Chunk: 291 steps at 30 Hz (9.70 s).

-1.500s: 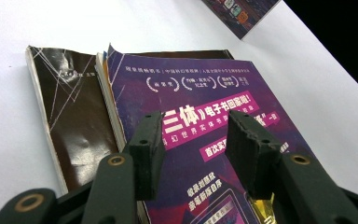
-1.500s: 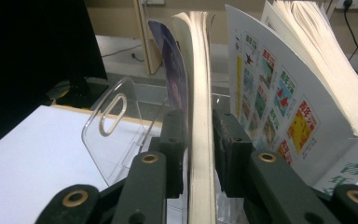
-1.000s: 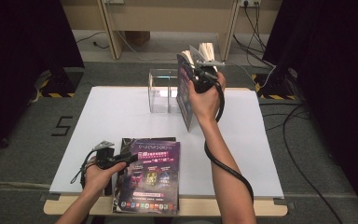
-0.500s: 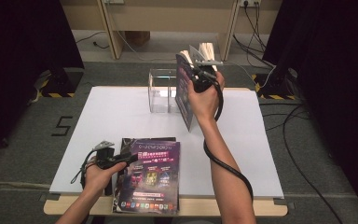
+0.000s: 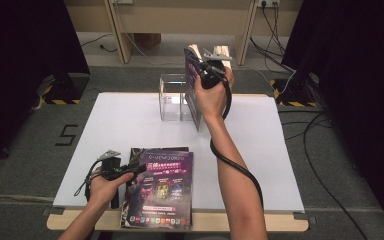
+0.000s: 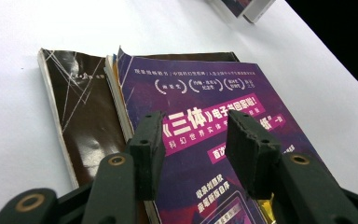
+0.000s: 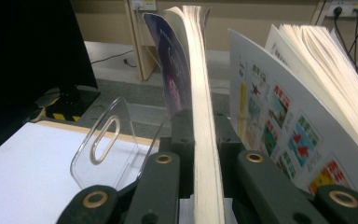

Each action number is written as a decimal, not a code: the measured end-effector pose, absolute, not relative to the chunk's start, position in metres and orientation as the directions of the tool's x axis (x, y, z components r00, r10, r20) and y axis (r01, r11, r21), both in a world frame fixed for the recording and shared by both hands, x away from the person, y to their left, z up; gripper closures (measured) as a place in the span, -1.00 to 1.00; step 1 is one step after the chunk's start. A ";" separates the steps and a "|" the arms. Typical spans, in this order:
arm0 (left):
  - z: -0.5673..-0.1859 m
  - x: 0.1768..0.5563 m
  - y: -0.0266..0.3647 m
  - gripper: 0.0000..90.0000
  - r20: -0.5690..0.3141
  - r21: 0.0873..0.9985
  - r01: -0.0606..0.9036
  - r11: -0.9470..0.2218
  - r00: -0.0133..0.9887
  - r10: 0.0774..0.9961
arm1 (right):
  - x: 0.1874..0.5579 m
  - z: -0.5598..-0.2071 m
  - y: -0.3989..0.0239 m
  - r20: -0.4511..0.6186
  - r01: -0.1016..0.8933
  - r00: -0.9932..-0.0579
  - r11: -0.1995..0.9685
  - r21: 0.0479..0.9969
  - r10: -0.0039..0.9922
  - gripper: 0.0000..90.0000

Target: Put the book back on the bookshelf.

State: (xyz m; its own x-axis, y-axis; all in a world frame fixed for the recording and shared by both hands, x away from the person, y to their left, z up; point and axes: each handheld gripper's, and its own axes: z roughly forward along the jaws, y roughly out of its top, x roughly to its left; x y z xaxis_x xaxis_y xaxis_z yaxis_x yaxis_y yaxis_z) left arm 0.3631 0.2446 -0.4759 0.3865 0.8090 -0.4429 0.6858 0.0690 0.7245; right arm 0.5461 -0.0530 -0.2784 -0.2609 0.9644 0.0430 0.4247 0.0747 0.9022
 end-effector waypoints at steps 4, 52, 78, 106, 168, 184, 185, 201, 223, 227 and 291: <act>-0.476 0.363 0.245 0.24 -0.442 0.724 0.686 0.066 0.389 0.808 | 0.555 -0.281 -0.048 0.037 0.419 -0.247 0.072 0.905 0.968 0.84; -0.475 0.364 0.244 0.24 -0.445 0.725 0.685 0.069 0.391 0.806 | 0.577 -0.278 -0.059 0.101 0.535 -0.232 0.040 0.844 0.968 0.64; -0.476 0.364 0.245 0.25 -0.438 0.726 0.685 0.060 0.393 0.808 | 0.577 -0.288 -0.054 0.090 0.470 -0.177 0.004 0.883 0.980 0.85; -0.478 0.365 0.242 0.26 -0.428 0.730 0.682 0.047 0.403 0.809 | 0.575 -0.290 -0.055 0.045 0.449 -0.175 0.039 0.893 0.984 0.68; -0.477 0.363 0.252 0.13 -0.419 0.732 0.676 0.080 0.355 0.836 | 0.520 -0.295 -0.076 0.091 0.467 -0.238 0.032 0.884 0.967 0.41; -0.480 0.364 0.255 0.10 -0.410 0.728 0.681 0.080 0.339 0.847 | 0.506 -0.299 -0.084 0.099 0.465 -0.247 0.028 0.885 0.964 0.42; -0.480 0.364 0.255 0.10 -0.410 0.728 0.681 0.080 0.339 0.846 | 0.505 -0.299 -0.084 0.094 0.464 -0.248 0.032 0.885 0.964 0.42; -0.482 0.370 0.255 0.11 -0.392 0.722 0.688 0.073 0.320 0.863 | 0.488 -0.303 -0.087 0.090 0.468 -0.260 0.044 0.882 0.961 0.41; -0.487 0.374 0.256 0.13 -0.376 0.710 0.702 0.061 0.304 0.875 | 0.463 -0.321 -0.101 0.106 0.501 -0.275 0.049 0.864 0.956 0.40; -0.488 0.374 0.256 0.14 -0.375 0.708 0.703 0.059 0.304 0.875 | 0.458 -0.327 -0.105 0.109 0.511 -0.276 0.050 0.858 0.955 0.40; -0.493 0.371 0.243 0.27 -0.390 0.695 0.718 0.035 0.335 0.857 | 0.404 -0.467 -0.063 0.250 0.778 -0.407 0.190 0.599 0.879 0.32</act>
State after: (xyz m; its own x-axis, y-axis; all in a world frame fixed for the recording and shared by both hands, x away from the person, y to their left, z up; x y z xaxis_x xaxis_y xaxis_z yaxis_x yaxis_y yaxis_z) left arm 0.3714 0.2430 -0.4934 0.3352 0.8575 -0.3903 0.7184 0.0353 0.6947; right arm 0.4040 -0.0633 -0.4670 -0.4067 0.8788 0.2497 0.7777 0.1896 0.5993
